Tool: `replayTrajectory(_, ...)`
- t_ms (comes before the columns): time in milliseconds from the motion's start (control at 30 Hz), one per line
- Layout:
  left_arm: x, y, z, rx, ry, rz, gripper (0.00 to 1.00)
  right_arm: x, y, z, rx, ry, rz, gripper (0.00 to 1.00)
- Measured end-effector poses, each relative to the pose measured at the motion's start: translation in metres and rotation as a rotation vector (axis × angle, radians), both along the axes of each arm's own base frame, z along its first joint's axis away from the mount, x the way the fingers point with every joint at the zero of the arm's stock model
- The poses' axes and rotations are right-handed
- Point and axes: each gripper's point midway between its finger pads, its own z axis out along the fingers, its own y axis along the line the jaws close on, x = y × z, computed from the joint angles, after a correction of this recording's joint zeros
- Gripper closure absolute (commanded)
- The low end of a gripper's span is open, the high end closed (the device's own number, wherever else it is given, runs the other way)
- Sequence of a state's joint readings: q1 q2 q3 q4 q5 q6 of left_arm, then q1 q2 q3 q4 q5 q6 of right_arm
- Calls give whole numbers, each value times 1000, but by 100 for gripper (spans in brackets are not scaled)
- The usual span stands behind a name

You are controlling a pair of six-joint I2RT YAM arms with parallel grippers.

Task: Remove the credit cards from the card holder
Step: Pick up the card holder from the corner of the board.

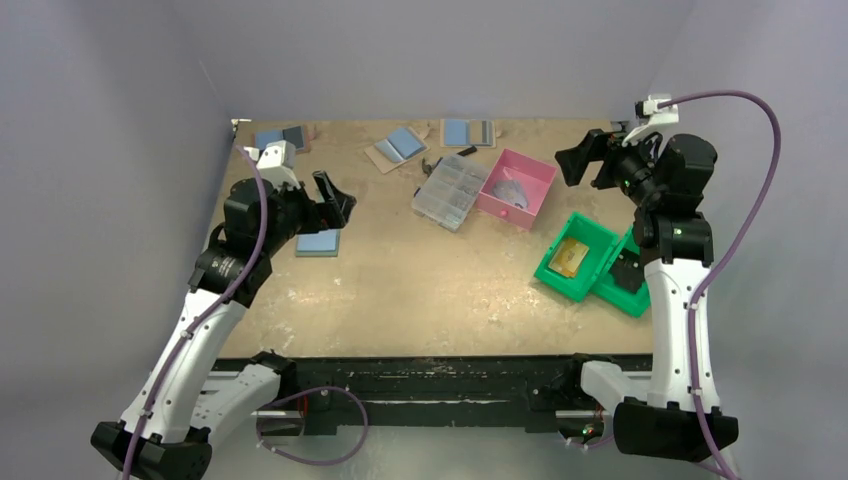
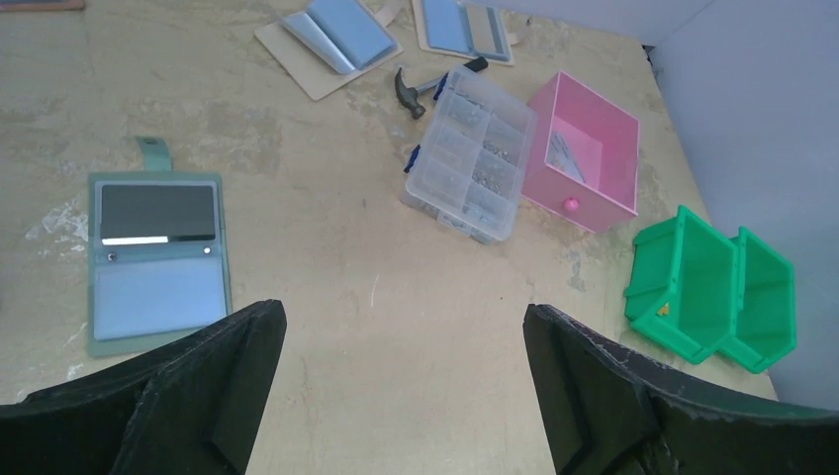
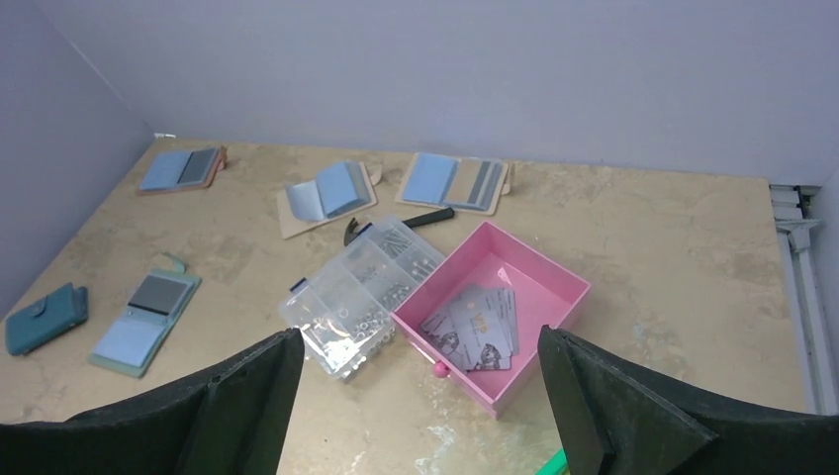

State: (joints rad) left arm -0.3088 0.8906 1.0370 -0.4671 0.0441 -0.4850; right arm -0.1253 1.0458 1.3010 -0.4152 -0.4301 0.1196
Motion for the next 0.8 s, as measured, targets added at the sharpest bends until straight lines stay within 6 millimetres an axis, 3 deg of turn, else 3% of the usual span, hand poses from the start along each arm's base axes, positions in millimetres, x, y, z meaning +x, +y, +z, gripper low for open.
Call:
replayTrajectory(267, -7, 1, -1, -2, 3, -4, 1, -1, 6, -1, 25, 9, 28, 1)
replayTrajectory(467, -11, 1, -20, -1, 37, -9, 1, -2, 12, -12, 37, 28, 65, 1)
replayTrajectory(600, -11, 1, -36, 6, 65, -7, 2, -4, 22, -32, 5, 39, 155, 1)
replayTrajectory(800, -2, 4, -77, 52, 146, 16, 3, -22, 52, -90, -32, 84, 416, 1)
